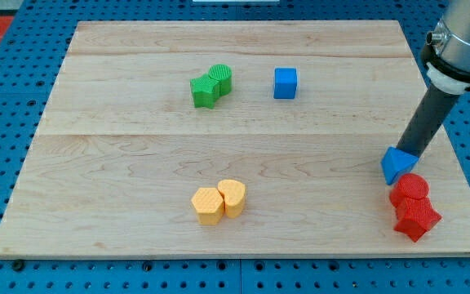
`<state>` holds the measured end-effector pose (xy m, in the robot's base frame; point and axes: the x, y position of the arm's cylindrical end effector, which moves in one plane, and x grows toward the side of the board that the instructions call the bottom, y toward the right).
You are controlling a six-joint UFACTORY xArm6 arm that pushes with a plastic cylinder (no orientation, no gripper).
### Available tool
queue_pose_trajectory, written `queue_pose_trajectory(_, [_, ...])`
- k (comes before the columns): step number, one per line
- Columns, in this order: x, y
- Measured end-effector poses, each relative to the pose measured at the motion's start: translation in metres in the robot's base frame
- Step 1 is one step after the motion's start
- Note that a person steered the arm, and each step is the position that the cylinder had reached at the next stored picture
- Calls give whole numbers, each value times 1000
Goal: Push blue cube to the line of blocks
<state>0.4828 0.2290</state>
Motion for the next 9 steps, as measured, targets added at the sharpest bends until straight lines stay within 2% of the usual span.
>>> queue_pose_trajectory(1, [-43, 9])
queue_pose_trajectory(2, [-123, 9])
queue_pose_trajectory(3, [-198, -28])
queue_pose_trajectory(4, [-225, -108])
queue_pose_trajectory(5, [-195, -163])
queue_pose_trajectory(7, [-95, -165])
queue_pose_trajectory(8, [-90, -169])
queue_pose_trajectory(9, [-67, -133])
